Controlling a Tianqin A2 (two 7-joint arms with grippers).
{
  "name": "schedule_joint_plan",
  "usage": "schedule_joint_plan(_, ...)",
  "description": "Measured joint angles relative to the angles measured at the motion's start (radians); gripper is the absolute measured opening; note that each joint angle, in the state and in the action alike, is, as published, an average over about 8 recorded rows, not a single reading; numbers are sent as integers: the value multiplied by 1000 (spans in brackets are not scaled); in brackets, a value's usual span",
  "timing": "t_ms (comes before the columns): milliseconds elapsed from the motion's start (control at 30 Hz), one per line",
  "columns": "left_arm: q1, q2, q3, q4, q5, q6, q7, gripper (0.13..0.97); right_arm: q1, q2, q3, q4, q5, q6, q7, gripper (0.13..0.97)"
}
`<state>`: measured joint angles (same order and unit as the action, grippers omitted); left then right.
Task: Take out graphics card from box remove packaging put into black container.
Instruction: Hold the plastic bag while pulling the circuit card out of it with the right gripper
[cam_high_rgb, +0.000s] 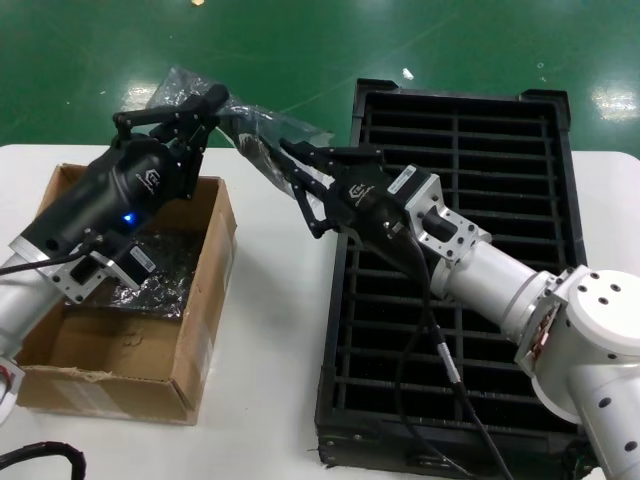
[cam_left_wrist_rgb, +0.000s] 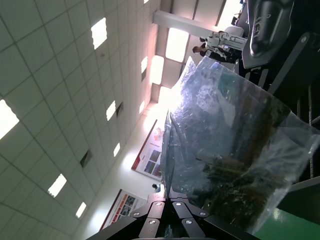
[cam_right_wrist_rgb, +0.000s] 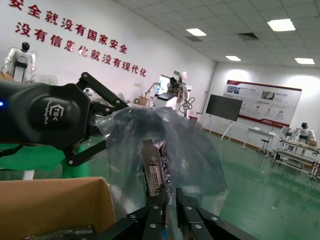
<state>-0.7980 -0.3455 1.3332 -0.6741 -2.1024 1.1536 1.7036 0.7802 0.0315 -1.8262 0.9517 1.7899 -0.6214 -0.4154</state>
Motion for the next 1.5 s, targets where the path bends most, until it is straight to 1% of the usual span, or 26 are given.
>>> schedule_joint_plan(200,-9,5,5,12,4,-1,9,139,-15,7,-9,31,-9,5,14,217)
schedule_joint_plan(333,-19,7,8,26,8,-5,17,139,-22,11,-14,46,-12,6,19,217)
schedule_joint_plan(600,-37,6,9,51,11,-17,18,139,-25,11,-19,53,-13,-2,18,355)
schedule_joint_plan(633,-38,5,9,50,11,-19,14,139,-24,10,-20,52,-13,-3,17,355)
schedule_joint_plan(767,-26,1,11,24,11,-29,-24,139,-18,6,-21,41,-11,-9,11,360)
schedule_joint_plan(900,8,-3,17,-41,10,-42,-93,139,-10,1,-21,28,-9,-15,2,365)
schedule_joint_plan(933,19,-4,19,-61,10,-46,-113,139,-8,0,-20,24,-8,-16,-1,365)
schedule_joint_plan(1067,57,-7,25,-133,8,-60,-183,139,-2,-4,-17,14,-5,-19,-10,322)
schedule_joint_plan(1200,83,-11,29,-182,8,-69,-230,139,1,-7,-12,9,-2,-19,-17,278)
schedule_joint_plan(1233,88,-12,30,-189,8,-70,-236,139,1,-7,-11,9,-1,-18,-19,278)
schedule_joint_plan(1333,94,-16,31,-195,9,-69,-241,139,0,-7,-6,10,1,-16,-22,244)
schedule_joint_plan(1500,88,-22,30,-172,12,-62,-221,139,-3,-5,-3,18,2,-12,-21,187)
